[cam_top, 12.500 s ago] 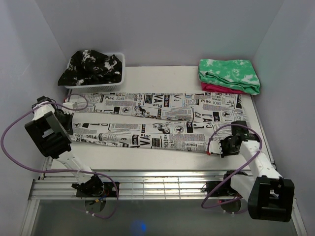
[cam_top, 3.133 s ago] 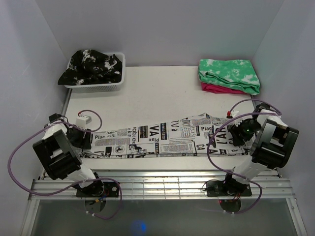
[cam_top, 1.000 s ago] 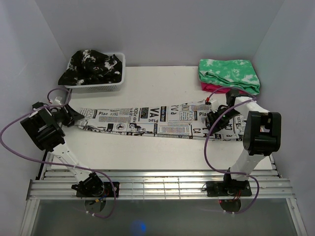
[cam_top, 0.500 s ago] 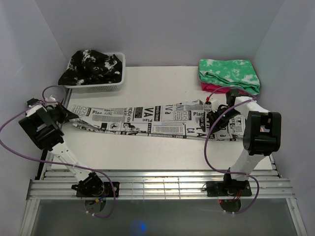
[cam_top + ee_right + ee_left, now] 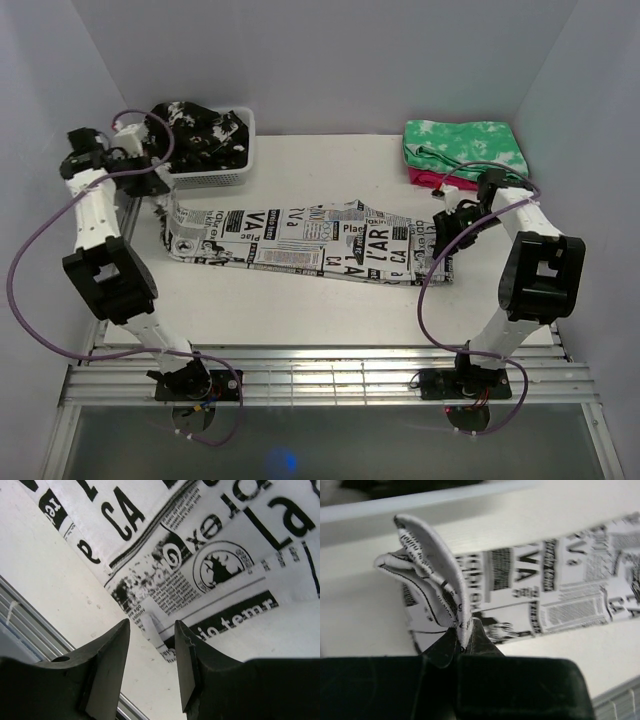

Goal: Fold and stack the trousers
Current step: Fold the trousers

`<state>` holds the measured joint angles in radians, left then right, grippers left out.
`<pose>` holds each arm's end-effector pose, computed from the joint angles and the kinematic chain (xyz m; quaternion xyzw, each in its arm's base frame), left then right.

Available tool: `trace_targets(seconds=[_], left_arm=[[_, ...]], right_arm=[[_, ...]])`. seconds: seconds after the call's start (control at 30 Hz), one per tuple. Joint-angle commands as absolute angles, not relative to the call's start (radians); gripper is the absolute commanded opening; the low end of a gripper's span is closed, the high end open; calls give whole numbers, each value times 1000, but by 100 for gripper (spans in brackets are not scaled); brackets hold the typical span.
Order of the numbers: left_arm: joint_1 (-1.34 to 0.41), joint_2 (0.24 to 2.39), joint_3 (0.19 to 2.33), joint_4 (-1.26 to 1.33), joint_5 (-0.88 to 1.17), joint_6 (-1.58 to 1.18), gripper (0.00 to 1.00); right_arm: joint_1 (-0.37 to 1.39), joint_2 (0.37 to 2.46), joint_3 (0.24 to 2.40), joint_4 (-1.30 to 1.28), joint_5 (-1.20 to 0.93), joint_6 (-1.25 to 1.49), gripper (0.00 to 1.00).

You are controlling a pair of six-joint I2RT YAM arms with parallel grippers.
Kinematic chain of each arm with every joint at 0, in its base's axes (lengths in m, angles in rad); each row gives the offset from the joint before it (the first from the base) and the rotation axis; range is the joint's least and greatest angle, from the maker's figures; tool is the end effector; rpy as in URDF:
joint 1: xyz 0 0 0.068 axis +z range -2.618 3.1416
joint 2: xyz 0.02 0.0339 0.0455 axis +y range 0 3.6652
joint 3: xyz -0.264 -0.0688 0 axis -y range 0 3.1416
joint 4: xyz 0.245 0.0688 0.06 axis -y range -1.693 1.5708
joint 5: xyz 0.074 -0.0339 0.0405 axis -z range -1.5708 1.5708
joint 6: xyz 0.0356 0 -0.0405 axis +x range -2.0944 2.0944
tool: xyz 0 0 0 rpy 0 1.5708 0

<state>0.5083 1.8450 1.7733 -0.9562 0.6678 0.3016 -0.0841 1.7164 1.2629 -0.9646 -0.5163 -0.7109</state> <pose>0.3539 0.1719 0.3226 -0.0065 0.9144 -0.1904 0.3572 0.3211 -0.0094 0.2176 -0.3157 0.9111 0.2062 0.1665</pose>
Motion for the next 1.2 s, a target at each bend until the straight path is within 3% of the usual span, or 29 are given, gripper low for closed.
trace_targets(seconds=[0.0, 0.37, 0.57, 0.6, 0.63, 0.67, 0.73, 0.77, 0.83, 1.03, 1.13, 1.17], left_arm=[[304, 1723, 1681, -945, 600, 272, 0], [-220, 1741, 1393, -623, 332, -158, 0], [-354, 1888, 1335, -502, 195, -231, 0], [-360, 1911, 1339, -497, 175, -253, 3], [-364, 1955, 1347, -497, 163, -264, 25], [-367, 1973, 1367, -499, 155, -273, 37], [-370, 1993, 1390, -505, 160, -276, 69], [-371, 1985, 1399, -506, 167, -273, 92], [-371, 1951, 1413, -508, 213, -249, 98], [-361, 1735, 1416, -552, 221, -140, 98], [-287, 1675, 1402, -621, 207, -97, 98], [-191, 1663, 1391, -633, 294, -84, 98]], right_arm=[[-149, 1706, 1305, -1040, -574, -722, 47], [-258, 1733, 1292, -1063, -577, -732, 47], [-264, 1727, 1296, -1075, -571, -736, 47], [-265, 1726, 1295, -1075, -571, -736, 47], [-264, 1726, 1293, -1077, -572, -738, 48], [-264, 1726, 1295, -1077, -572, -738, 48], [-264, 1726, 1295, -1080, -572, -738, 48], [-264, 1724, 1298, -1083, -574, -739, 48], [-265, 1721, 1296, -1089, -572, -742, 48], [-276, 1715, 1270, -1086, -563, -721, 48], [-319, 1721, 1259, -1092, -580, -681, 52], [-333, 1724, 1258, -1098, -618, -680, 53]])
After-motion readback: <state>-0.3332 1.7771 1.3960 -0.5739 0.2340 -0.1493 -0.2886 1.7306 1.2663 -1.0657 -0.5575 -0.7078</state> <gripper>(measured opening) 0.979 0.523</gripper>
